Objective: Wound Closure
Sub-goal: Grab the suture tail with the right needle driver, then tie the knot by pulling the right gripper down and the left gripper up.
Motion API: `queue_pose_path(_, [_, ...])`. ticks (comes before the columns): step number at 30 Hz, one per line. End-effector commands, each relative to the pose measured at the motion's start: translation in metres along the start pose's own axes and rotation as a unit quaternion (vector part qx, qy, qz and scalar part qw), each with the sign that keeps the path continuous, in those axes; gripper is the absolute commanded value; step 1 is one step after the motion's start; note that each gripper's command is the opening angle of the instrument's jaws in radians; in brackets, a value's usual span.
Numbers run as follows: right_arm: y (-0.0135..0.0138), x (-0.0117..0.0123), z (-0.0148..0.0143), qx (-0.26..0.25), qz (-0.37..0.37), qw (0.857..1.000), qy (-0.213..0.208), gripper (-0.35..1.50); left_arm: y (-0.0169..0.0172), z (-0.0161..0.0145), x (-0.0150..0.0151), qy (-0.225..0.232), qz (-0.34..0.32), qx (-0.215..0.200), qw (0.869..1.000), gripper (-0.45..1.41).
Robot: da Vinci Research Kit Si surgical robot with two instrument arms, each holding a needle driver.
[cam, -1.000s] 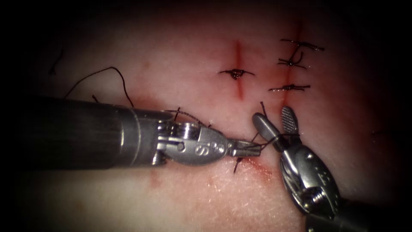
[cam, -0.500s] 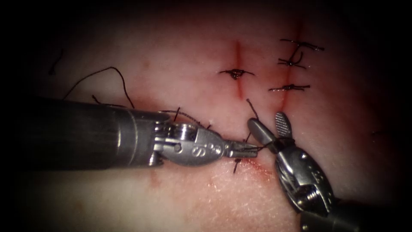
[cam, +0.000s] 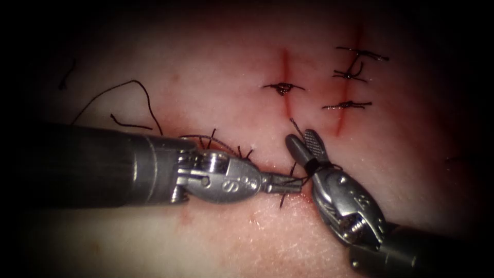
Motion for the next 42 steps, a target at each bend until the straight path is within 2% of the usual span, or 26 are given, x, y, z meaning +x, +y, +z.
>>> queue_pose_path(1, [-0.0009, -0.0002, 0.0007, 0.001, -0.004, 1.000, 0.003, -0.20, 0.0000, 0.0007, -0.0003, 0.000, 0.001, 0.000, 1.000, -0.45])
queue_pose_path(2, [-0.0009, -0.0002, 0.0007, 0.001, -0.004, 1.000, 0.004, -0.35, 0.0000, 0.0006, -0.0004, 0.001, 0.001, 0.000, 1.000, -0.45])
queue_pose_path(12, [-0.0022, -0.0001, -0.0007, 0.017, -0.057, 0.998, 0.015, -0.35, -0.0015, -0.0007, -0.0015, -0.013, -0.023, 0.004, 1.000, -0.45])
queue_pose_path(14, [-0.0026, -0.0002, -0.0014, 0.022, -0.074, 0.997, 0.027, -0.35, -0.0034, -0.0018, -0.0022, -0.024, -0.037, 0.006, 0.999, -0.45])
queue_pose_path(18, [-0.0028, -0.0005, -0.0026, 0.027, -0.091, 0.995, 0.043, -0.35, -0.0097, -0.0039, -0.0051, -0.048, -0.073, 0.021, 0.996, -0.45])
queue_pose_path(22, [-0.0029, -0.0014, -0.0032, 0.033, -0.103, 0.993, 0.047, -0.35, -0.0143, -0.0038, -0.0073, -0.053, -0.094, 0.029, 0.994, -0.45])
queue_pose_path(25, [-0.0031, -0.0022, -0.0036, 0.033, -0.113, 0.992, 0.044, -0.35, -0.0185, -0.0030, -0.0092, -0.049, -0.113, 0.046, 0.991, -0.45])
queue_pose_path(26, [-0.0031, -0.0027, -0.0039, 0.033, -0.119, 0.991, 0.042, -0.35, -0.0212, -0.0022, -0.0105, -0.055, -0.123, 0.057, 0.989, -0.45])
queue_pose_path(28, [-0.0031, -0.0032, -0.0044, 0.033, -0.130, 0.990, 0.042, -0.35, -0.0240, -0.0006, -0.0122, -0.059, -0.137, 0.067, 0.987, -0.45])
queue_pose_path(31, [-0.0032, -0.0039, -0.0051, 0.035, -0.144, 0.988, 0.045, -0.35, -0.0265, 0.0015, -0.0141, -0.050, -0.146, 0.073, 0.985, -0.45])
queue_pose_path(35, [-0.0034, -0.0048, -0.0057, 0.046, -0.183, 0.981, 0.049, -0.35, -0.0280, 0.0042, -0.0158, -0.043, -0.145, 0.082, 0.985, -0.45])
queue_pose_path(39, [-0.0036, -0.0055, -0.0060, 0.069, -0.217, 0.972, 0.057, -0.35, -0.0285, 0.0054, -0.0161, -0.033, -0.144, 0.084, 0.985, -0.45])
queue_pose_path(42, [-0.0039, -0.0076, -0.0068, 0.095, -0.255, 0.960, 0.070, -0.35, -0.0297, 0.0066, -0.0160, -0.021, -0.151, 0.090, 0.984, -0.45])
